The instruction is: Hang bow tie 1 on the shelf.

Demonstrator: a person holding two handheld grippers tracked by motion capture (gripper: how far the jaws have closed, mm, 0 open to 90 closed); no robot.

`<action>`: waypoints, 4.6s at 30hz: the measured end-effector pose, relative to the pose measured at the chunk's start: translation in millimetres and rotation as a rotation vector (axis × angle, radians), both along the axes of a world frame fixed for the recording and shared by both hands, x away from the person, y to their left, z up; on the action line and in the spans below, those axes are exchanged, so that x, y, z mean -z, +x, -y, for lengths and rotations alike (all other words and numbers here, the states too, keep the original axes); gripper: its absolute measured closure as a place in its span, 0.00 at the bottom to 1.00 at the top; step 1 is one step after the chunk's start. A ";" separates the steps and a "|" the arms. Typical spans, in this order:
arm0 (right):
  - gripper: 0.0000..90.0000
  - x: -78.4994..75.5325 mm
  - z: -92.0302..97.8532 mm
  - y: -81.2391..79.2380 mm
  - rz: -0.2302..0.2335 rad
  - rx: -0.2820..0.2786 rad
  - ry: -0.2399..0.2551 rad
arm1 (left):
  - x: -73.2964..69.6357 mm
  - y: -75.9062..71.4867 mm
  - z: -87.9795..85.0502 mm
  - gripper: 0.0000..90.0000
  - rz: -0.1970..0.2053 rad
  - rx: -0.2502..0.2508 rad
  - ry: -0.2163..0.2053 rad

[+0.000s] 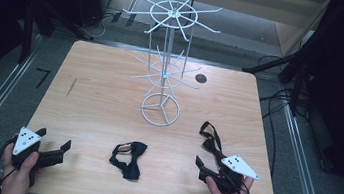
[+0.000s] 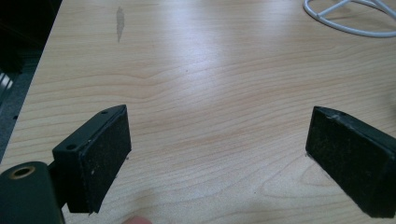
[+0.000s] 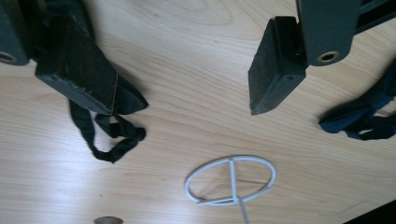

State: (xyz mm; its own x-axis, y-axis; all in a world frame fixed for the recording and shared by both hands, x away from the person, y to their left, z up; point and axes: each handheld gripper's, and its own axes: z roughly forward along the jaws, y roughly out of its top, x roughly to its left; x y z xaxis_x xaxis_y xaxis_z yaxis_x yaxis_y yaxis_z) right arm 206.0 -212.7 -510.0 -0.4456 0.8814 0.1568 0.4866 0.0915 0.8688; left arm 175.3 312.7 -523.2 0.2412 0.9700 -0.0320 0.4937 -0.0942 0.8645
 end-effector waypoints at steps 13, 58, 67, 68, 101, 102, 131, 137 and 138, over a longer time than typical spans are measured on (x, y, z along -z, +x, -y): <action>0.28 -3.8 -34.5 2.5 0.000 -0.059 0.017 | -0.2 -0.2 -0.5 0.08 -0.003 0.003 -0.001; 0.29 3.5 -109.8 0.1 -0.029 -0.187 0.013 | -0.3 -0.2 -0.8 0.08 -0.003 0.009 -0.003; 0.29 6.5 -119.8 -1.4 -0.035 -0.207 0.007 | -0.2 -0.2 -0.6 0.08 -0.002 0.009 -0.002; 0.29 7.3 -122.4 -1.8 -0.036 -0.212 0.005 | -0.2 -0.2 -0.5 0.08 -0.002 0.010 -0.002; 0.27 24.3 -166.6 -8.3 -0.087 -0.319 -0.004 | -0.1 -0.1 -0.4 0.08 -0.002 0.013 -0.003; 0.27 26.0 -169.7 -8.6 -0.090 -0.331 -0.007 | -0.2 0.0 -0.4 0.08 -0.002 0.013 -0.003; 0.87 32.9 -177.5 -7.6 -0.131 -0.356 -0.095 | -0.1 -0.1 -0.2 0.08 -0.003 0.014 -0.001; 0.94 32.8 -176.4 -9.7 -0.114 -0.377 -0.103 | -0.2 -0.2 -0.6 0.08 -0.001 0.015 -0.003; 0.94 32.5 -176.5 -10.8 -0.111 -0.371 -0.102 | -0.2 -0.2 -0.7 0.08 -0.001 0.015 -0.003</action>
State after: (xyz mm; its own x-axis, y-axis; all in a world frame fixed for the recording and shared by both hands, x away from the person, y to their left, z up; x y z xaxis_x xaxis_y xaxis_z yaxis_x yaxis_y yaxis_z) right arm 195.1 -36.1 -542.4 -0.7219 0.6773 0.1419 0.4948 0.3619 0.7901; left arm 175.1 313.4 -523.0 0.2557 0.9661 -0.0349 0.4935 -0.0994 0.8640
